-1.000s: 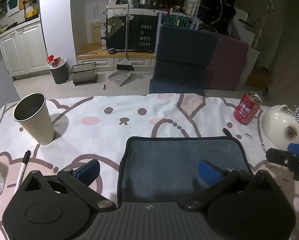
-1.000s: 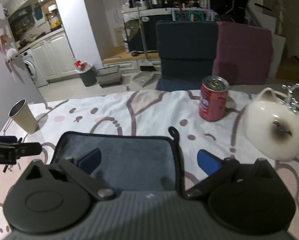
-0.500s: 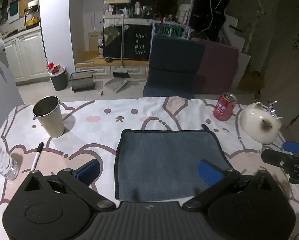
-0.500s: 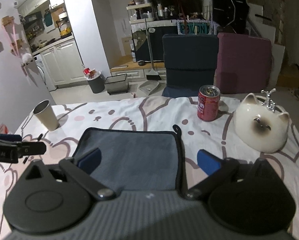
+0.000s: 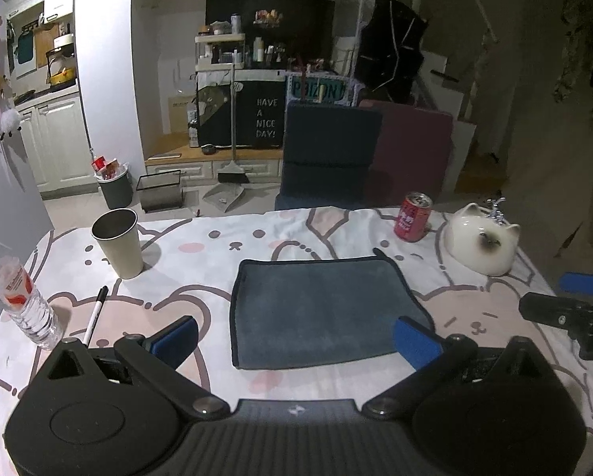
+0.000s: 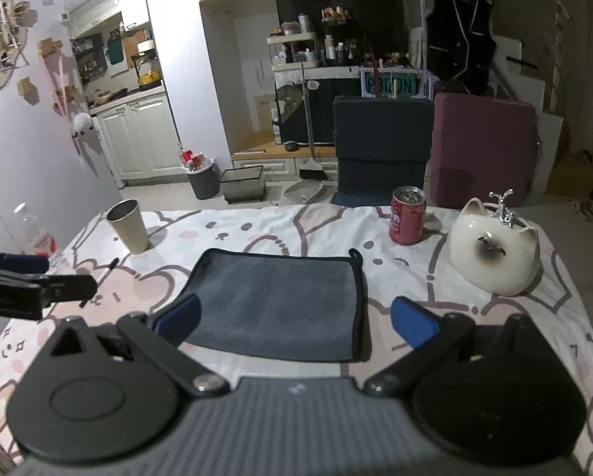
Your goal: Fold towel
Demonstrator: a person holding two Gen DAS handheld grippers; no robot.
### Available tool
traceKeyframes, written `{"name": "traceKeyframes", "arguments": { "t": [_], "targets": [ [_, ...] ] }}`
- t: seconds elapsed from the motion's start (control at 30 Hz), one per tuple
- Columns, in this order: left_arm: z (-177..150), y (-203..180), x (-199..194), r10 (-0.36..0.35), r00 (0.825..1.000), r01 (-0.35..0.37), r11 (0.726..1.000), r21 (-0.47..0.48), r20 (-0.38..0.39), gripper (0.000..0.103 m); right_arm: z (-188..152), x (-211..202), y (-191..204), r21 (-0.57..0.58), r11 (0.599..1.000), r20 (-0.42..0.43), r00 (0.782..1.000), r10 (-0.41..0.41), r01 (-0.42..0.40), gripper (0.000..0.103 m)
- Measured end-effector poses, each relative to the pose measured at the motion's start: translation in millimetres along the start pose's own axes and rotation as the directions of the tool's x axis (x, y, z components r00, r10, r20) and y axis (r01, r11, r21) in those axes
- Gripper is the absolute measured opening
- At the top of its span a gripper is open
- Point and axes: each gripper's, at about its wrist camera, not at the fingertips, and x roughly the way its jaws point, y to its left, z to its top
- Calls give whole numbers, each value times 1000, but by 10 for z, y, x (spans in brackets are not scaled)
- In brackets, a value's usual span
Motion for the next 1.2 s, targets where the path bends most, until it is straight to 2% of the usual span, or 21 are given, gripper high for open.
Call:
{"name": "traceKeyframes", "arguments": {
  "t": [0.7, 1.2],
  "targets": [
    [-646, -199, -805, -66, 994, 61, 996, 66, 88, 103, -588, -964, 325, -102, 994, 100, 994, 46, -35, 103],
    [-1080, -358, -1110, -100, 989, 84, 987, 140, 110, 103, -939, -1328, 384, -126, 991, 114, 992, 54, -40, 103]
  ]
}}
